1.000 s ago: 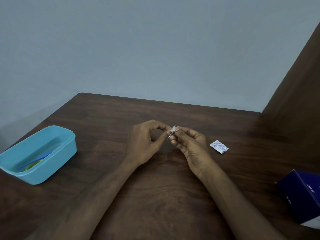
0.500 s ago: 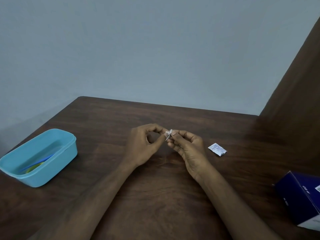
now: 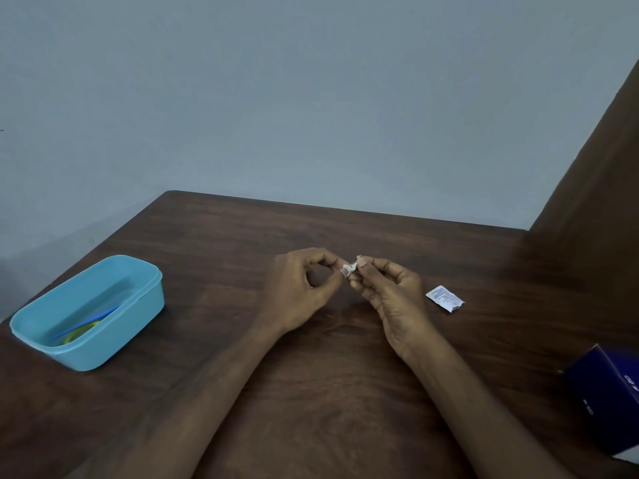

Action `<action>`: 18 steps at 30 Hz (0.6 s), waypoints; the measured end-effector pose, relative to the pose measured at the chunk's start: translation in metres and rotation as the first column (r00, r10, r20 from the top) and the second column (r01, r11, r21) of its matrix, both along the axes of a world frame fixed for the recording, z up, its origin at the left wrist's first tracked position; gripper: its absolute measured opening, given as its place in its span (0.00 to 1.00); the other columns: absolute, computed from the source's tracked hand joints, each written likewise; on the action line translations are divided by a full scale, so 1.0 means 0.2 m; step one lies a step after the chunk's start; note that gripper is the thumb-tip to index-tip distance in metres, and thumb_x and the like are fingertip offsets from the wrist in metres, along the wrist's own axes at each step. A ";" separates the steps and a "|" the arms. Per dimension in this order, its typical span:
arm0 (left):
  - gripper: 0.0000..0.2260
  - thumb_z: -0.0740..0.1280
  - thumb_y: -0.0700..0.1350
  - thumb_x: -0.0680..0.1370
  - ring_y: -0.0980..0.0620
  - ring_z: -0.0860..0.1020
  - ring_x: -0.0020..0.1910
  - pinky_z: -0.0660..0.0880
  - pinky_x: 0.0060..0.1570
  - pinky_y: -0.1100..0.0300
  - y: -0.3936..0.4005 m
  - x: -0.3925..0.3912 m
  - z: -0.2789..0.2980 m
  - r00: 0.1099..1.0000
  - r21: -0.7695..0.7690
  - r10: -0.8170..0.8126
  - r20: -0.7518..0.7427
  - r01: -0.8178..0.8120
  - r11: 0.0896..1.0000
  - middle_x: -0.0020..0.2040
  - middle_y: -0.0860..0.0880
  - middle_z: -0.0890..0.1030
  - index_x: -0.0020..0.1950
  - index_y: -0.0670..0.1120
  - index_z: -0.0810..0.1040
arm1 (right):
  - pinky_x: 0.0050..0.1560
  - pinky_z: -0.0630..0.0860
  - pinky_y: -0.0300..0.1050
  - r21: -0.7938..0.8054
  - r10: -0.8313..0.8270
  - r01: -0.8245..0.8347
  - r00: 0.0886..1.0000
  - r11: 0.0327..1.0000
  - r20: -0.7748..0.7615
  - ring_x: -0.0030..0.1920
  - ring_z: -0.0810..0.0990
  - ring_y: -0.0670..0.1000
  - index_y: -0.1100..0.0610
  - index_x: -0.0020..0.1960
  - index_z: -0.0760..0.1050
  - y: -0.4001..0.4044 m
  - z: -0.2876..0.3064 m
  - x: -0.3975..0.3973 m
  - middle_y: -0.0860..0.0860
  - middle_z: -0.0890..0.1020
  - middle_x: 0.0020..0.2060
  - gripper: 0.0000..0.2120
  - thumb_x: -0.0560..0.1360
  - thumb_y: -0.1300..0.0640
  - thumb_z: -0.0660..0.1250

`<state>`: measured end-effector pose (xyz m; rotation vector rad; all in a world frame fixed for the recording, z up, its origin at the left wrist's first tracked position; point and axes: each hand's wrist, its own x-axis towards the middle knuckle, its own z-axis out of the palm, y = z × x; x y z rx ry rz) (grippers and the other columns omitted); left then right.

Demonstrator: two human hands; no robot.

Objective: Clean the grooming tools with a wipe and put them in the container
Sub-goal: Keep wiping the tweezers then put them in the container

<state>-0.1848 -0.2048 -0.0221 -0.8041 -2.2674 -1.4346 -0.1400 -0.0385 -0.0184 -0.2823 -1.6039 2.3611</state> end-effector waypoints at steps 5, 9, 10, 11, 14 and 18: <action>0.05 0.76 0.45 0.80 0.47 0.73 0.23 0.66 0.25 0.61 0.00 0.00 0.01 0.999 0.072 0.048 -0.010 -0.047 0.996 0.47 0.59 0.87 0.48 0.55 0.87 | 0.46 0.85 0.41 0.088 0.129 -0.129 0.992 0.988 0.011 0.43 0.88 0.50 0.64 0.52 0.85 -0.02 0.00 0.04 0.57 0.88 0.42 0.05 0.78 0.63 0.75; 0.04 0.76 0.45 0.80 0.47 0.73 0.23 0.67 0.23 0.58 0.00 -0.01 0.01 0.999 0.070 0.031 -0.018 -0.030 0.997 0.48 0.59 0.87 0.49 0.55 0.87 | 0.46 0.85 0.41 0.091 0.116 -0.115 0.993 0.989 -0.003 0.43 0.88 0.51 0.64 0.51 0.85 -0.02 0.00 0.04 0.57 0.88 0.41 0.04 0.77 0.64 0.75; 0.04 0.76 0.45 0.80 0.47 0.73 0.23 0.68 0.23 0.56 -0.01 -0.01 0.00 0.999 0.074 0.027 -0.022 -0.025 0.997 0.48 0.59 0.87 0.49 0.55 0.87 | 0.45 0.85 0.41 0.085 0.104 -0.104 0.995 0.991 -0.006 0.43 0.88 0.51 0.64 0.51 0.85 -0.02 0.00 0.03 0.57 0.88 0.41 0.04 0.78 0.64 0.75; 0.05 0.76 0.45 0.79 0.47 0.73 0.22 0.68 0.23 0.55 -0.01 -0.01 0.00 0.999 0.076 0.024 -0.027 -0.022 0.997 0.47 0.58 0.87 0.48 0.56 0.86 | 0.45 0.85 0.40 0.069 0.088 -0.087 0.996 0.994 -0.010 0.42 0.88 0.50 0.64 0.51 0.85 -0.02 0.00 0.03 0.57 0.88 0.41 0.04 0.78 0.64 0.74; 0.06 0.77 0.43 0.78 0.48 0.73 0.22 0.69 0.23 0.55 0.00 0.00 0.00 0.999 0.064 0.000 -0.037 0.002 0.998 0.46 0.59 0.87 0.47 0.55 0.87 | 0.44 0.84 0.39 0.022 0.043 -0.043 0.999 0.999 -0.009 0.41 0.88 0.48 0.64 0.51 0.85 -0.01 0.00 0.02 0.56 0.88 0.41 0.03 0.79 0.65 0.73; 0.05 0.77 0.43 0.79 0.46 0.73 0.23 0.68 0.23 0.54 -0.01 0.00 0.00 1.000 0.083 0.006 -0.026 -0.003 0.997 0.47 0.58 0.87 0.47 0.54 0.87 | 0.44 0.84 0.39 0.037 0.109 -0.109 0.994 0.993 0.013 0.41 0.88 0.49 0.65 0.53 0.84 0.00 0.01 0.03 0.56 0.88 0.40 0.05 0.78 0.64 0.74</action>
